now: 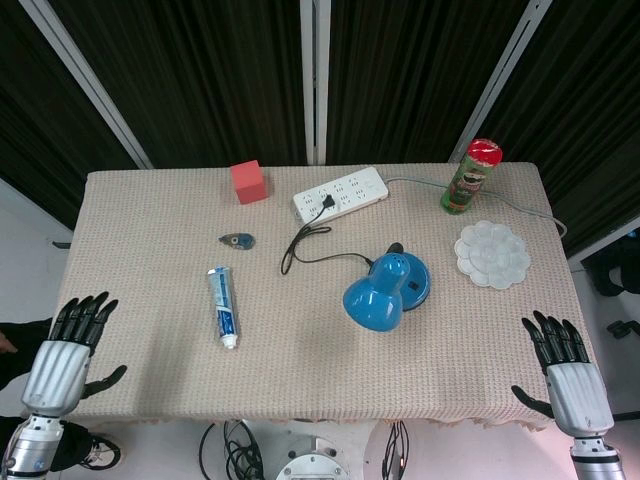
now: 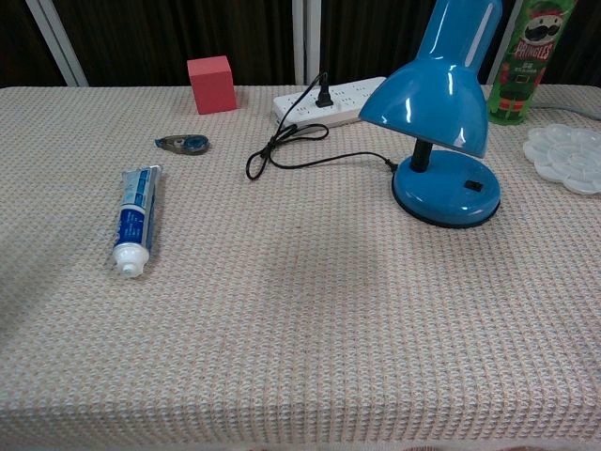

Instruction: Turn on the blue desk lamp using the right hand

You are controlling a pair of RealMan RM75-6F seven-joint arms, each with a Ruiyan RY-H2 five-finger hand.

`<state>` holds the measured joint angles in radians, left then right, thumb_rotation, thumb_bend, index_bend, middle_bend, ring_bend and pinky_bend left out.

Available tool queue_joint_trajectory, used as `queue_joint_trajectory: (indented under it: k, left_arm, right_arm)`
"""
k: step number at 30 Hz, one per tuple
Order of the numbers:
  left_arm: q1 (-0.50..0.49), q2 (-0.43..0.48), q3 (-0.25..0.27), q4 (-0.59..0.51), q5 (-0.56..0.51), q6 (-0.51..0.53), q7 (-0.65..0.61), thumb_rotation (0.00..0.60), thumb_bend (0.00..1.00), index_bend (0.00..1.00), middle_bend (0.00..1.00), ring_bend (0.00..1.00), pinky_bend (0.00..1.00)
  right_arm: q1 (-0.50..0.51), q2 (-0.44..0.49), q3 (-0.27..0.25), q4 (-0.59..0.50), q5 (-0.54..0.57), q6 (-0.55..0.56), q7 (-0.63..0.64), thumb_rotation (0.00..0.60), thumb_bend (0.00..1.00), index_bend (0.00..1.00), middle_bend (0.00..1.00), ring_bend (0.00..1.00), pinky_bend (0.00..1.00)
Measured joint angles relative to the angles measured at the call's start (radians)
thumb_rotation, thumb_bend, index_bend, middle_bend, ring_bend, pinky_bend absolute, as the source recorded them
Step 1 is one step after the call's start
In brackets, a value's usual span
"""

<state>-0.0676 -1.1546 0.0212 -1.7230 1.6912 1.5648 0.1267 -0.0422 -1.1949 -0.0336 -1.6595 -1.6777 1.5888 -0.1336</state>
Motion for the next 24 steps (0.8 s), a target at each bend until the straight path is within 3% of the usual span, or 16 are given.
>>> queue_joint_trajectory:
  k: [24]
  left_arm:
    - [-0.01,0.0,-0.011,0.02,-0.03,-0.019,-0.029,0.6,0.14,0.0,0.0,0.0,0.0]
  right_arm:
    - [0.033,0.007,0.019,-0.033,0.037,-0.063,-0.038,0.6,0.02,0.0,0.0,0.0,0.0]
